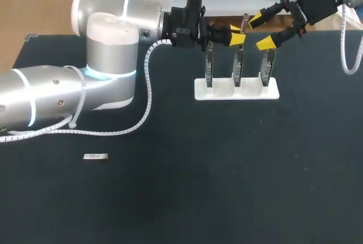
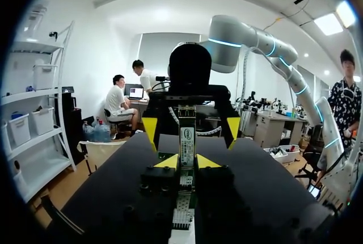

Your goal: Pick up the optical module with the left hand, and insert it into the network port with the right hand.

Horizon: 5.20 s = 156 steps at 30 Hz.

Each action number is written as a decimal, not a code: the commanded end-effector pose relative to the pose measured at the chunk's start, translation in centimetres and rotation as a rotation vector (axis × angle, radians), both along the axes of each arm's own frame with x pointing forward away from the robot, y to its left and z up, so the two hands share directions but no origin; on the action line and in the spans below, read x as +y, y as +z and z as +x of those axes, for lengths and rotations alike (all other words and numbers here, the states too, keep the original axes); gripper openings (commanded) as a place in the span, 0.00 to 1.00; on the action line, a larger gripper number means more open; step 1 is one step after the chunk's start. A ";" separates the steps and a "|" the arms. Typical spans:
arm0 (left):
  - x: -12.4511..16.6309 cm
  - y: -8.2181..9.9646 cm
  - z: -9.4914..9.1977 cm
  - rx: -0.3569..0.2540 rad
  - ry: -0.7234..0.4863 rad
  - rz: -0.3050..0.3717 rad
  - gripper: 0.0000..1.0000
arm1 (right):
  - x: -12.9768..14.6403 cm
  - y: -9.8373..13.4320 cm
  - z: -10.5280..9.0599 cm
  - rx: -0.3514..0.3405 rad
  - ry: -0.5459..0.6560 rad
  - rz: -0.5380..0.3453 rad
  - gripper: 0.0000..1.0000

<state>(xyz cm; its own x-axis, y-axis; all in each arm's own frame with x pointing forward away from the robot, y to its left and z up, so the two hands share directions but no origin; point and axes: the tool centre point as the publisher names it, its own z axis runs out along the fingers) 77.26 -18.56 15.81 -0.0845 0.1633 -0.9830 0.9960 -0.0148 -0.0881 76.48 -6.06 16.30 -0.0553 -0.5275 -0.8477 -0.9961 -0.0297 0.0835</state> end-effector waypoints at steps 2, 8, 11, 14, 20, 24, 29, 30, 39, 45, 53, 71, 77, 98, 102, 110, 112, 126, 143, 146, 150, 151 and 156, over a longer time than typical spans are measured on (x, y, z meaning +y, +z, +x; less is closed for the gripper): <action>-0.2 0.0 0.2 0.000 -0.012 0.003 0.00 | 0.0 0.0 -0.2 -0.003 -0.004 0.000 1.00; -0.4 0.1 0.1 -0.001 -0.022 0.004 0.00 | 0.0 0.0 -0.2 -0.003 -0.004 0.000 1.00; -0.4 0.1 0.1 0.000 -0.025 0.006 0.00 | 0.0 0.0 -0.2 -0.003 -0.004 0.000 1.00; -0.3 0.1 0.0 0.001 -0.025 0.008 0.00 | 0.0 0.0 -0.2 -0.003 -0.004 0.000 1.00; -0.4 0.1 -0.1 0.004 -0.025 0.008 0.00 | 0.0 0.0 -0.2 -0.003 -0.004 0.000 1.00; -0.3 0.0 -0.1 0.007 -0.021 0.007 0.00 | 0.0 0.0 -0.2 -0.003 -0.004 0.000 1.00; -0.3 0.0 -0.2 0.011 -0.022 0.004 0.00 | 0.0 0.0 -0.2 -0.003 -0.004 0.000 1.00; -0.3 0.0 -0.2 0.011 -0.022 0.004 0.00 | 0.0 0.0 -0.2 -0.003 -0.004 0.000 1.00; -0.3 0.0 -0.2 0.011 -0.022 0.004 0.00 | 0.0 0.0 -0.2 -0.003 -0.004 0.000 1.00; -0.3 0.0 -0.2 0.011 -0.022 0.004 0.00 | -0.6 0.5 0.7 -0.037 -0.044 -0.008 1.00; -0.3 0.0 -0.2 0.011 -0.022 0.004 0.00 | -0.4 2.1 1.7 -0.076 -0.067 -0.002 1.00; -0.3 0.0 -0.2 0.011 -0.022 0.004 0.00 | 2.7 4.2 0.3 -0.091 -0.044 0.038 1.00; -0.3 0.0 -0.2 0.011 -0.022 0.004 0.00 | 3.4 4.3 0.3 -0.098 -0.046 0.045 1.00; -0.3 0.0 -0.2 0.011 -0.022 0.004 0.00 | 2.2 4.0 0.9 -0.097 -0.053 0.014 1.00; -0.3 0.0 -0.2 0.011 -0.022 0.004 0.00 | 2.2 3.9 0.8 -0.091 -0.051 0.014 1.00; -0.3 0.0 -0.2 0.011 -0.022 0.004 0.00 | 2.3 3.8 0.8 -0.084 -0.052 0.017 1.00; -0.3 0.0 -0.2 0.011 -0.022 0.004 0.00 | 2.3 3.8 0.8 -0.081 -0.053 0.017 1.00; -0.3 0.0 -0.2 0.011 -0.022 0.004 0.00 | 2.6 3.5 0.7 -0.080 -0.043 0.013 0.00; -0.3 0.0 -0.2 0.011 -0.022 0.004 0.51 | 3.0 3.6 0.7 -0.079 -0.042 0.015 0.00; -0.3 0.0 -0.2 0.011 -0.022 0.004 1.00 | 3.1 3.6 0.7 -0.080 -0.041 0.017 0.00; -0.3 0.0 -0.2 0.011 -0.022 0.004 1.00 | 3.3 3.7 0.8 -0.082 -0.040 0.021 0.00; -0.3 0.0 -0.2 0.011 -0.022 0.004 1.00 | 3.4 3.7 0.8 -0.083 -0.040 0.021 0.00; -0.3 0.0 -0.2 0.011 -0.022 0.004 1.00 | 3.4 3.7 0.8 -0.085 -0.044 0.022 0.00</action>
